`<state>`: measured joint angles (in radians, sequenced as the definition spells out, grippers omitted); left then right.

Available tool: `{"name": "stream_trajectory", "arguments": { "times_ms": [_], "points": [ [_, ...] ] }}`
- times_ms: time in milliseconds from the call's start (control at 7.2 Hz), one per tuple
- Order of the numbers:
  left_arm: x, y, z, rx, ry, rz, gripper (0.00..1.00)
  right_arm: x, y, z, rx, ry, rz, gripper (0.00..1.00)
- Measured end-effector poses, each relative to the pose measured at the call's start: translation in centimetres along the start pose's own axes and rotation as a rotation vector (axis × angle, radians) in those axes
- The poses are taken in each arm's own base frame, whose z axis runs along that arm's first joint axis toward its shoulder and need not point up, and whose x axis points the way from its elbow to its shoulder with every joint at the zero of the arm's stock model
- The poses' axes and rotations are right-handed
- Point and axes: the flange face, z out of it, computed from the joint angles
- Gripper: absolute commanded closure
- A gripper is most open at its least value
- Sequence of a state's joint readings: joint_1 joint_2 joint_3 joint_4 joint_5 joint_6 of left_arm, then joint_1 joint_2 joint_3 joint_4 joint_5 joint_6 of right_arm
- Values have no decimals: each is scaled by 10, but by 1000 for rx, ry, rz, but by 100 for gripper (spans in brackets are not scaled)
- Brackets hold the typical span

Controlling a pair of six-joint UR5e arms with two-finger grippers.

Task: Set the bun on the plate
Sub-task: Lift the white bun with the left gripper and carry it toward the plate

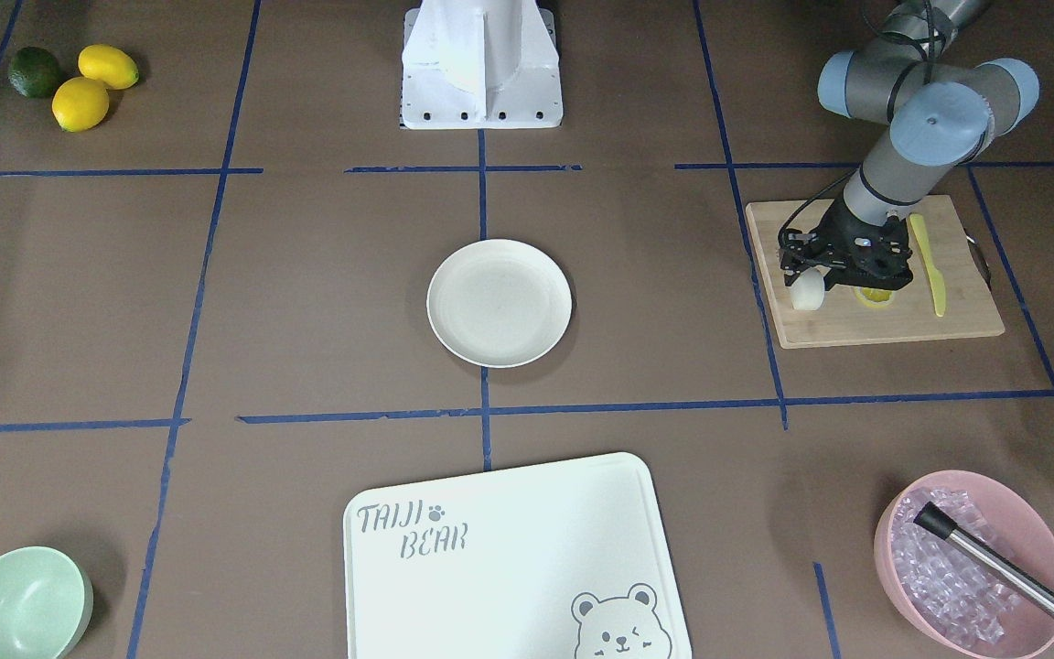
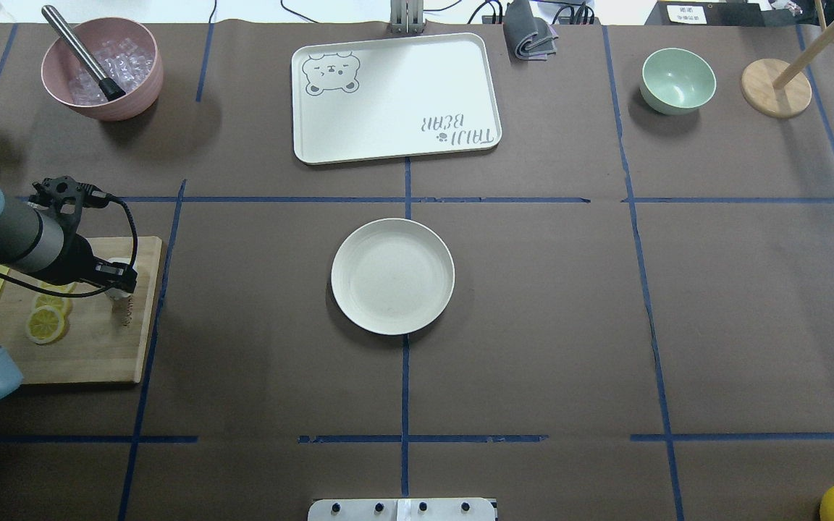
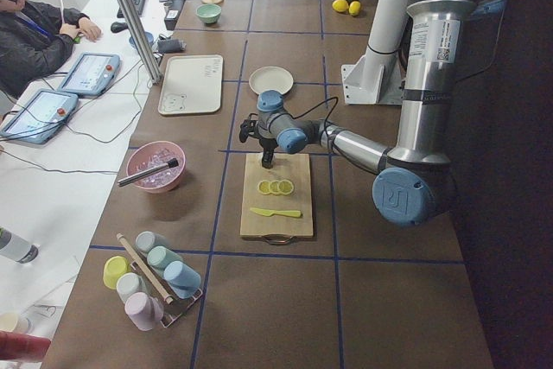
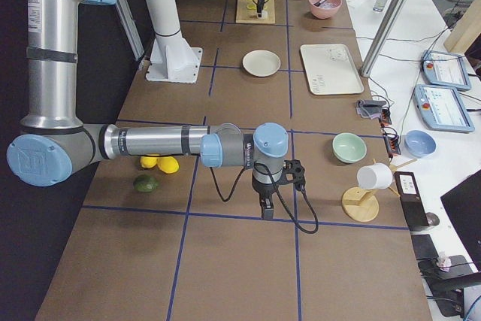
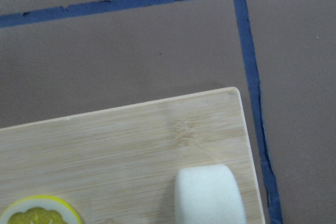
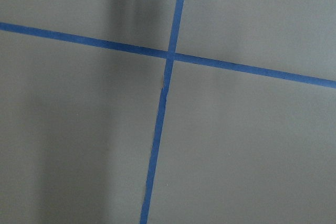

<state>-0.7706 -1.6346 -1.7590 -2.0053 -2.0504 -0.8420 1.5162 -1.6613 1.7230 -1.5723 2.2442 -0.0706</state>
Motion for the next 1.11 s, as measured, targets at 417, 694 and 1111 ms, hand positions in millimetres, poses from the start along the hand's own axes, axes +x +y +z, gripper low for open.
{"name": "stream_trajectory", "arguments": {
  "times_ms": [417, 694, 1111],
  "points": [
    [13, -6, -7, 15, 16, 10, 81, 1, 0, 2, -3, -1, 3, 0],
    [58, -32, -29, 35, 39, -58, 80, 2, 0, 3, -5, -2, 4, 0],
    [206, -64, -60, 27, 56, -233, 78, 3, 1, 4, -9, -3, 8, 0]
  ]
}}
